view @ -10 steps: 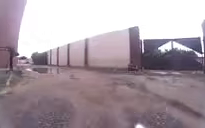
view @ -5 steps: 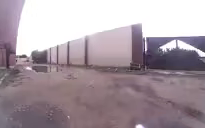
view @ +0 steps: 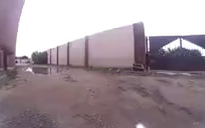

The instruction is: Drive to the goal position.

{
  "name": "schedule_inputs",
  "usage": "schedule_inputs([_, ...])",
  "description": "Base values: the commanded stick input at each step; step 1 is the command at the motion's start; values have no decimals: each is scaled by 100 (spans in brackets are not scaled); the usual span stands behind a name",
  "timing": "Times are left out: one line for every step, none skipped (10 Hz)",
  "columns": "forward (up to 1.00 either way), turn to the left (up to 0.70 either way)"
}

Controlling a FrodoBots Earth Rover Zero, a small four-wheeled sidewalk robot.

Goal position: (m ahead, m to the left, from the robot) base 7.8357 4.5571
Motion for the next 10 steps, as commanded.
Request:
schedule_inputs([70, 0])
schedule_inputs([70, 0])
schedule_inputs([70, 0])
schedule_inputs([70, 0])
schedule_inputs([70, 0])
schedule_inputs([70, 0])
schedule_inputs([70, 0])
schedule_inputs([70, 0])
schedule_inputs([70, 0])
schedule_inputs([70, 0])
